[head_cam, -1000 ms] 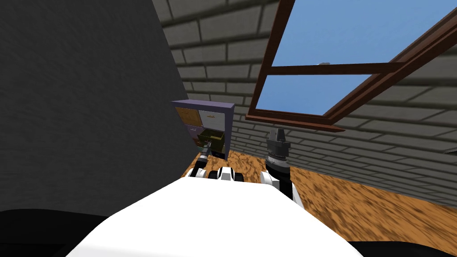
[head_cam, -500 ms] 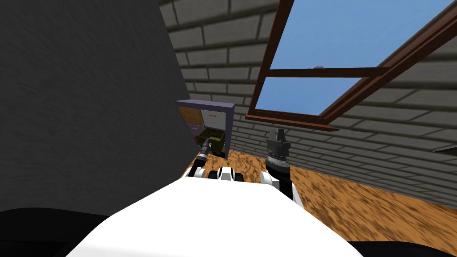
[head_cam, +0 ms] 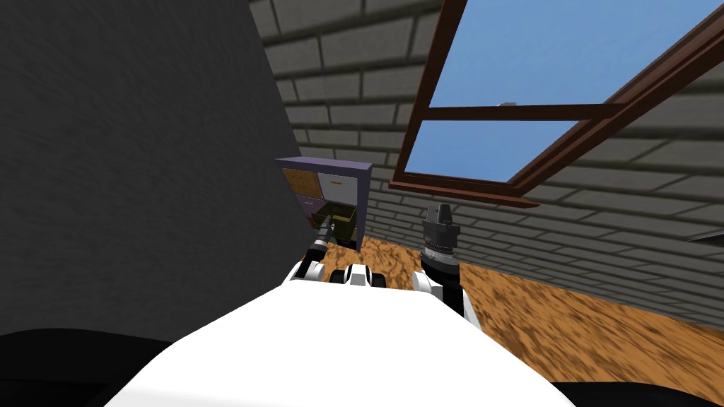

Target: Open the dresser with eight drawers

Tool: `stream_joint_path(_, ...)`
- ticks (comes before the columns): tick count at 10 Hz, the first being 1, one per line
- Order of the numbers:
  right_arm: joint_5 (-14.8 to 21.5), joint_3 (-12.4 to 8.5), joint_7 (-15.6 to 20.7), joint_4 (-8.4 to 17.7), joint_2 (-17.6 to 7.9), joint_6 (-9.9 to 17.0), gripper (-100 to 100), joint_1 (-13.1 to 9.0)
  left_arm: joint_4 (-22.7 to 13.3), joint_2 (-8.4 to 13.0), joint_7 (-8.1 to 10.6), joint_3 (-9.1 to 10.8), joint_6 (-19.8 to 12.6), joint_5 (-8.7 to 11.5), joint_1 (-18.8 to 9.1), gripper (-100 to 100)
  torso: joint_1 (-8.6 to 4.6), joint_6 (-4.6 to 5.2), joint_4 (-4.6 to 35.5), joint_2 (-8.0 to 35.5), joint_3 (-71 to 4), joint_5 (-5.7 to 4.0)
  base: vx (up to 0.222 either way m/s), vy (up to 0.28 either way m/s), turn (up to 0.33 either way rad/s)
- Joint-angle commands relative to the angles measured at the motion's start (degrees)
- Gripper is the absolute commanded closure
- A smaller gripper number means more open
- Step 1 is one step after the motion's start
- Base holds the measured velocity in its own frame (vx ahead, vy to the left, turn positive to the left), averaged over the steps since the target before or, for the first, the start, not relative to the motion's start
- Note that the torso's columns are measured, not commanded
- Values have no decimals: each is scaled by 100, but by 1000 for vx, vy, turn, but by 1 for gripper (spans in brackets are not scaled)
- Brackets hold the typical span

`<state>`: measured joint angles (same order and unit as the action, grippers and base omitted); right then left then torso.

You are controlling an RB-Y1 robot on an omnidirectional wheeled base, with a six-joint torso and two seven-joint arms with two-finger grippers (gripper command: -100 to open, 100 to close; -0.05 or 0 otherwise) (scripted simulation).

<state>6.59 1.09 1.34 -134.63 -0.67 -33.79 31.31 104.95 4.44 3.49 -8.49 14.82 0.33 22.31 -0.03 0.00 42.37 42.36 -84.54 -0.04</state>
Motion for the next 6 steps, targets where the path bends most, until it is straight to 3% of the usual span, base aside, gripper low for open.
stream_joint_path(1,0,0,0,0,0,0,0,0,13,0,-1,0,-35,0,4,0,-1,0,-2,-2,-1,0,0,0,0)
stream_joint_path(6,0,0,0,0,0,0,0,0,4,1,-1,2,-40,0,8,0,3,0,-7,-6,-2,3,0,0,0)
